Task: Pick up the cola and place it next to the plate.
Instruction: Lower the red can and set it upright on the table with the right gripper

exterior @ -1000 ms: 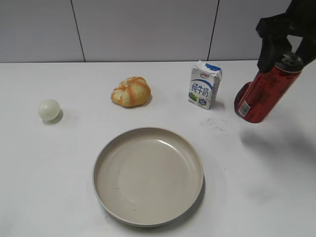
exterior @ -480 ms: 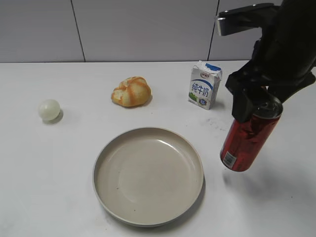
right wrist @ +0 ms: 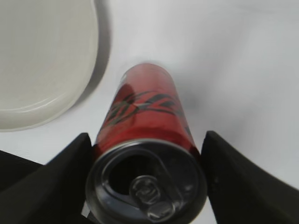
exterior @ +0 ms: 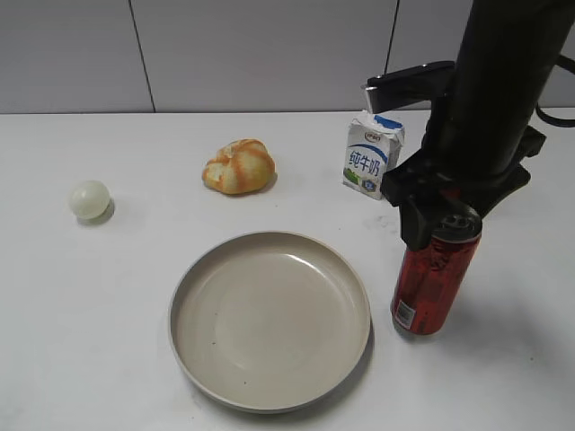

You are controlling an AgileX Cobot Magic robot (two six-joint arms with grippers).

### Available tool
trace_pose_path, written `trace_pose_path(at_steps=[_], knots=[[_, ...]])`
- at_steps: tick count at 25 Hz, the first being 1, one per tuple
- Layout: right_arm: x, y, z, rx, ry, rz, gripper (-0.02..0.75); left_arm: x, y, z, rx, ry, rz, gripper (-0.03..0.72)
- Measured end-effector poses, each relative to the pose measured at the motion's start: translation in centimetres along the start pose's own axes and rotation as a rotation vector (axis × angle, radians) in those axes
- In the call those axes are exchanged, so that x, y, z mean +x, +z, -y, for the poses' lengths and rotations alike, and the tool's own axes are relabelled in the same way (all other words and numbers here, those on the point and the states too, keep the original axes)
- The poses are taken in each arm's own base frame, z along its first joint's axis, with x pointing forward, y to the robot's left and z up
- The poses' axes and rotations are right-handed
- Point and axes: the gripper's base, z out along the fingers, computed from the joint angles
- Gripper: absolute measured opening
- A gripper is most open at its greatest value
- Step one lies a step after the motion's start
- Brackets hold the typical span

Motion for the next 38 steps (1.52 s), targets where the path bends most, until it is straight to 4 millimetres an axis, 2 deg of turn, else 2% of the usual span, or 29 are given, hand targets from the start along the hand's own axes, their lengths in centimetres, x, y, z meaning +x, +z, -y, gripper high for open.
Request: trace_pose_path(at_steps=[9,13,38], knots=[[-0.9,0.4,-0.1,-0.012,0.005,0.071,0.549,0.0,0.0,0.0,0.000,0.000,0.000,0.237],[-1.2,1.5,-0.4,-0.013,0.000,0.045,0.549,0.0,0.0,0.0,0.000,0.000,0.000,0.237],[-1.2,1.5,-0.9,-0.058,0.021,0.045,0.549,0.0,0.0,0.0,0.000,0.000,0.000,0.237]])
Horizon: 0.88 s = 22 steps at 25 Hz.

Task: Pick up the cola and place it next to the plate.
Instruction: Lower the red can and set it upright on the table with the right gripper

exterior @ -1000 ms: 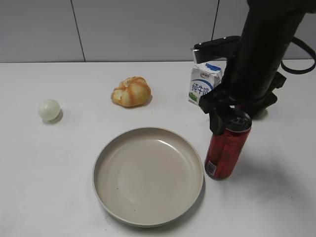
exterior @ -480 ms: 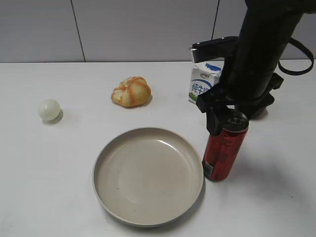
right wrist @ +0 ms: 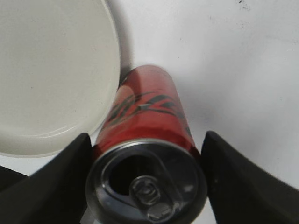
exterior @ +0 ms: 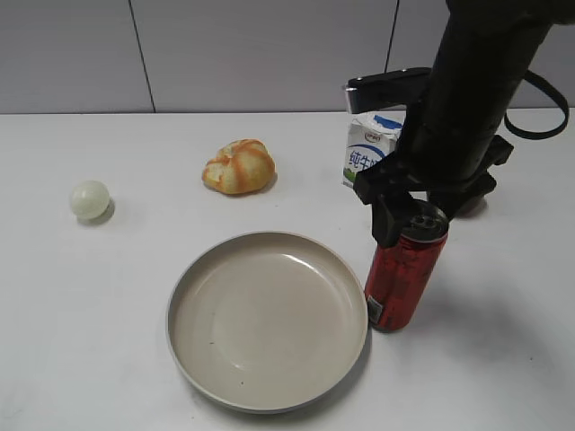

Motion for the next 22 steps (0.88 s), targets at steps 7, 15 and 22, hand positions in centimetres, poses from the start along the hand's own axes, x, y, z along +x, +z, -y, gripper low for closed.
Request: trace_pose_path(at_steps=[7,15,22], knots=[[0.0,0.0,0.0,-0.004,-0.005,-0.001,0.575,0.0,0.0,0.0,0.000,0.000,0.000,0.237],[-0.7,-1.1,-0.3,-0.009,-0.007,-0.005,0.605,0.0,0.0,0.0,0.000,0.000,0.000,0.237],[-2.9,-5.1,-0.1,0.057,-0.047,0.122,0.605,0.0,0.0,0.0,0.000,0.000,0.000,0.237]])
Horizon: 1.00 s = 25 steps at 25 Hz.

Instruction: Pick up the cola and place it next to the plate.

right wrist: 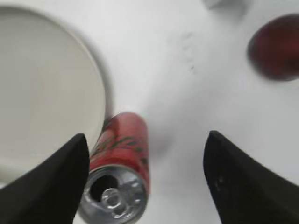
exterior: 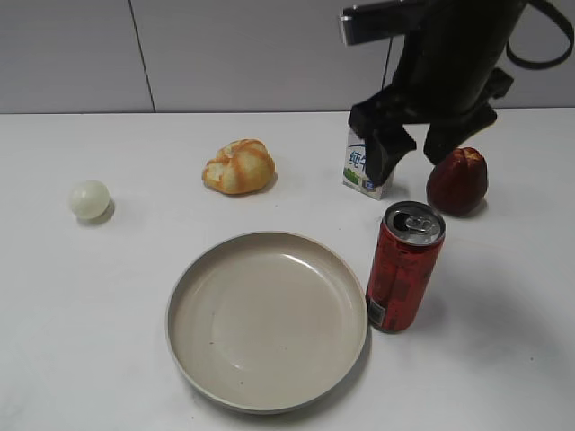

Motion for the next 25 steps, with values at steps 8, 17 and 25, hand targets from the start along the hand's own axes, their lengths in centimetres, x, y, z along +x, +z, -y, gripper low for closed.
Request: trace_pose_path(at_steps=[8,17,25], knots=[[-2.1,-3.9,4.0,0.338,-0.012,0.142,0.598,0.0,0.0,0.0,0.000,0.000,0.000,0.237],[0.7,-6.7,14.4,0.309,0.400,0.167,0.595,0.0,0.0,0.0,0.000,0.000,0.000,0.237],[8.6,-10.1,13.7,0.203,0.499,0.188,0.595,0.0,0.0,0.0,0.000,0.000,0.000,0.237]])
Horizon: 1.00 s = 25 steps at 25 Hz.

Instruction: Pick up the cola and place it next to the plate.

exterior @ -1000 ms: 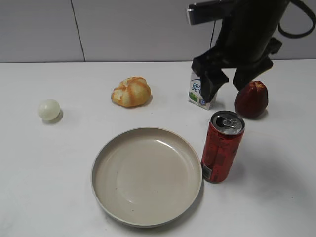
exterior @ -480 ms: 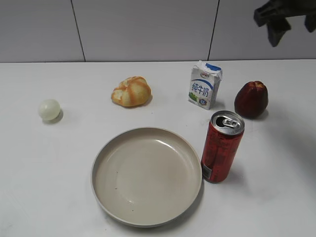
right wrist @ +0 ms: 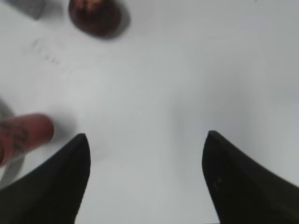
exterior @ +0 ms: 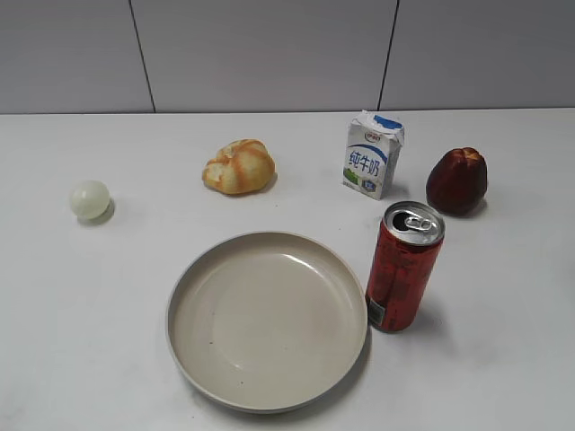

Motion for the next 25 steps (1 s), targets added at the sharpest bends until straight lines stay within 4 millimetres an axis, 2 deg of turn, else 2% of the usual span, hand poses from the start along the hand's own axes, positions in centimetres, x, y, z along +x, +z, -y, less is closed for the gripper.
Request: trace_pose_path(at_steps=[5,15,19,25], knots=[[7.6,-1.7,0.0,-0.133,-0.064,-0.034,0.594,0.0,0.0,0.0,0.000,0.000,0.000,0.237],[20.0,-2.7,1.8,-0.163,-0.094,0.199,0.594,0.0,0.0,0.0,0.000,0.000,0.000,0.237],[23.7,-2.7,2.3,-0.174,-0.091,0.327,0.594,0.0,0.0,0.0,0.000,0.000,0.000,0.236],[27.4,-3.0,2.9,-0.189,-0.085,0.504,0.594,0.0,0.0,0.0,0.000,0.000,0.000,0.236]])
